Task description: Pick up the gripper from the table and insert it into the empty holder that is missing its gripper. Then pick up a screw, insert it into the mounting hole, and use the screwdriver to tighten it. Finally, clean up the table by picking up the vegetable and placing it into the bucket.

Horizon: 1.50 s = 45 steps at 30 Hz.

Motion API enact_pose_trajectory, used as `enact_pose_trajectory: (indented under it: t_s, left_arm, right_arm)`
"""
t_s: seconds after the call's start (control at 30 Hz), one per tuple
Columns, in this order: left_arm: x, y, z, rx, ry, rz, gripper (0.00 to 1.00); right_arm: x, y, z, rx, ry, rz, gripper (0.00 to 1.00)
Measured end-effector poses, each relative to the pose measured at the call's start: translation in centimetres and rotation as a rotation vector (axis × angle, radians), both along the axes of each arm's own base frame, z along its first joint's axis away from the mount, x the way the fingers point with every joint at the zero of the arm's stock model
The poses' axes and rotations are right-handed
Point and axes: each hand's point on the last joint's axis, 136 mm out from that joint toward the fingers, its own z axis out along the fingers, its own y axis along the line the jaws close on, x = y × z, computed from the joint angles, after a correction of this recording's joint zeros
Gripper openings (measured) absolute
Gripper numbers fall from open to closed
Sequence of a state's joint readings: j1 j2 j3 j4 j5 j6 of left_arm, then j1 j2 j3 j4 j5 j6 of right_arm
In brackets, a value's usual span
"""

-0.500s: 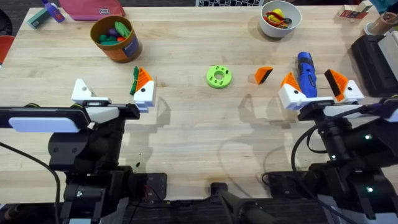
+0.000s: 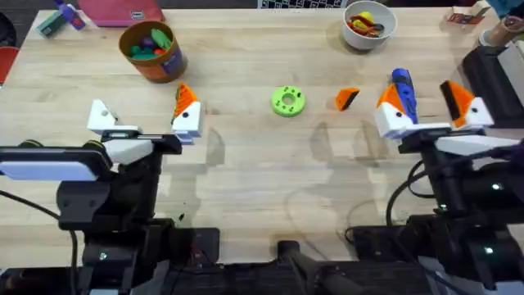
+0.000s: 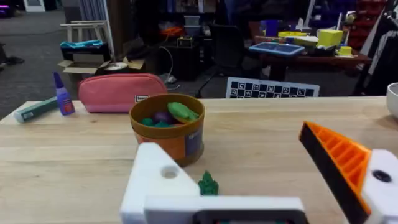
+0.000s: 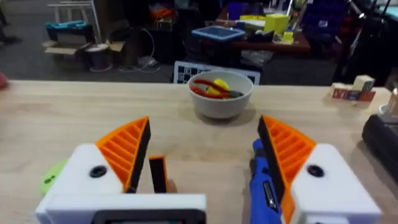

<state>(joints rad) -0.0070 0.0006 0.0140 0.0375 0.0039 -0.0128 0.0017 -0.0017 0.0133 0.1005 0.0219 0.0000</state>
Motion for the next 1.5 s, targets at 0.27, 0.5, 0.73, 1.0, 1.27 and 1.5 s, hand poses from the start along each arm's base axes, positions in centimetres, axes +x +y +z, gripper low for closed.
enact_pose_trajectory:
  t_s: [0.27,0.5,0.73,1.0,1.27,1.5]
  left_arm:
    - [-1.2,0.3,5.1,-0.001,0.082,0.018,0.985]
    - [0.1,1.3,8.0,-0.001,0.394,0.063,0.985]
    - [3.0,1.6,5.6,0.003,0.830,0.072,0.985]
    - [5.0,1.7,1.0,0.006,1.189,0.067,0.986]
    - [5.6,1.7,-2.2,0.007,1.313,0.066,0.985]
    - [5.0,2.0,-2.4,0.006,1.340,0.052,0.985]
  right_arm:
    - [-1.2,0.0,5.7,-0.009,-0.009,0.000,0.994]
    - [-1.0,-0.1,7.5,-0.010,0.263,-0.002,0.994]
    - [0.7,-0.1,7.1,-0.014,0.577,0.000,0.994]
    - [0.5,-0.1,5.2,-0.015,0.914,0.002,0.993]
    - [1.3,-0.1,3.2,-0.015,1.046,0.003,0.994]
    - [1.3,-0.1,3.0,-0.015,1.057,0.003,0.994]
